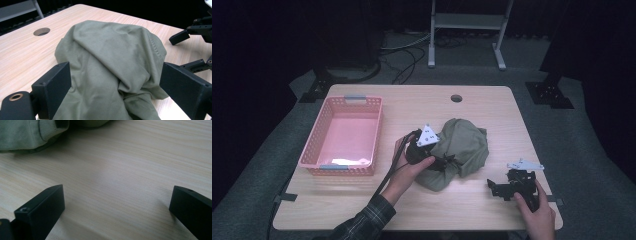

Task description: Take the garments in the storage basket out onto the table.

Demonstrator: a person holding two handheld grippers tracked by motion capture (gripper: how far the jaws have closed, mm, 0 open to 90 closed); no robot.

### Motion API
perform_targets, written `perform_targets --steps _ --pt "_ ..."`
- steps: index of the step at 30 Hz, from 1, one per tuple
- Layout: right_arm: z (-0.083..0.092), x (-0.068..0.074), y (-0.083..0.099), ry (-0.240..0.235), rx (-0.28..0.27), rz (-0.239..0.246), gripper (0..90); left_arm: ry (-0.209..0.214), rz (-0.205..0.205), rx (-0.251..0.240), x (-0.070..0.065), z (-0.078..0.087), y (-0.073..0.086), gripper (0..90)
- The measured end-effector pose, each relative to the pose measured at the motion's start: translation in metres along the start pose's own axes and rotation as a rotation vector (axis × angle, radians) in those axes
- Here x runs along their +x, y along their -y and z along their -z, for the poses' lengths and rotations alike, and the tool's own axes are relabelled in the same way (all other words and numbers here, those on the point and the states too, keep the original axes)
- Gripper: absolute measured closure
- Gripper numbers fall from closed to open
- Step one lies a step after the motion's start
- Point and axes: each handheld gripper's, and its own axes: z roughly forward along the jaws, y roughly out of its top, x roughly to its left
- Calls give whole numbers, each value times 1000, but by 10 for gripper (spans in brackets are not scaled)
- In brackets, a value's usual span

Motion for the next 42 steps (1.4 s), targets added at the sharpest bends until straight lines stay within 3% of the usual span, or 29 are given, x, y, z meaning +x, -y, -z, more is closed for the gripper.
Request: perform_targets --steps 16,26,42 --pt "0 0 0 0 1 -1 0 -35 30 -8 0 34 14 100" --pt "0 0 0 0 2 0 0 -57 38 -2 -3 56 37 100" --pt "0 0 0 0 2 -1 0 -66 78 79 -9 71 71 100"
